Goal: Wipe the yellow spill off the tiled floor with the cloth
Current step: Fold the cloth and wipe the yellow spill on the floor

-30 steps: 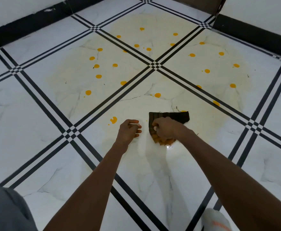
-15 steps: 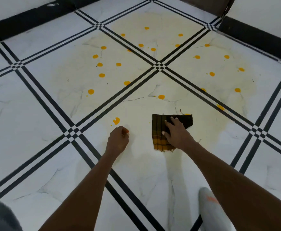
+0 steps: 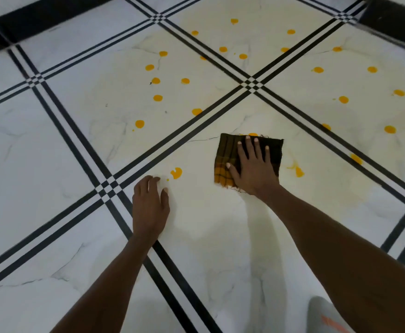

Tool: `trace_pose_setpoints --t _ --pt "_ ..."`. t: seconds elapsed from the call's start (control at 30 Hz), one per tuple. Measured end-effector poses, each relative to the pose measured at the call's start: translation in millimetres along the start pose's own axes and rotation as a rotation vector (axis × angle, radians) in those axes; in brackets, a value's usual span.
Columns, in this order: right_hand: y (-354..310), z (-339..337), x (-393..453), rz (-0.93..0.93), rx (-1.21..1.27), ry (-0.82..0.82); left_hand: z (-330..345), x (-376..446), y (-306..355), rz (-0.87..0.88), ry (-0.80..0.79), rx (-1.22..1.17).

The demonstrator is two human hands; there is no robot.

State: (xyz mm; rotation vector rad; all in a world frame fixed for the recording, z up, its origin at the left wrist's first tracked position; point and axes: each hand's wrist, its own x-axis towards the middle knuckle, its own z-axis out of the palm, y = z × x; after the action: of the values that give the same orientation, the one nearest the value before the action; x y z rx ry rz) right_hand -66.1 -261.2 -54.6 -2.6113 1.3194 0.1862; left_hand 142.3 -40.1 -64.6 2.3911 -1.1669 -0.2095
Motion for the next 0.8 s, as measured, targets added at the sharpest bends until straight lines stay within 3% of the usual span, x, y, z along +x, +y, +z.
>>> trace_pose_setpoints --t 0.17,0.33,0.47,0.6,0.7,0.8 --pt "-34.3 25.3 -15.4 -0.14 0.015 0.072 6.3 22.0 -10.9 0.029 -0.031 0.068" --pt "31.7 27.5 -44.3 -0.165 0.016 0.126 22.0 34.6 -17.5 -0.027 -0.015 0.108" --pt "67.6 7.8 18.9 -0.044 -0.027 0.091 29.3 36.6 -17.4 -0.035 0.003 0.153" --pt "11.1 0.6 100.0 -0.037 -0.064 0.117 30.0 38.0 -18.3 -0.042 0.011 0.159" --pt "-46.6 9.2 88.4 -0.167 -0.058 0.122 28.4 36.5 -17.6 -0.034 0.003 0.147" --pt "-42.2 13.2 19.9 -0.419 -0.058 0.043 24.4 38.6 -16.8 -0.037 0.003 0.133"
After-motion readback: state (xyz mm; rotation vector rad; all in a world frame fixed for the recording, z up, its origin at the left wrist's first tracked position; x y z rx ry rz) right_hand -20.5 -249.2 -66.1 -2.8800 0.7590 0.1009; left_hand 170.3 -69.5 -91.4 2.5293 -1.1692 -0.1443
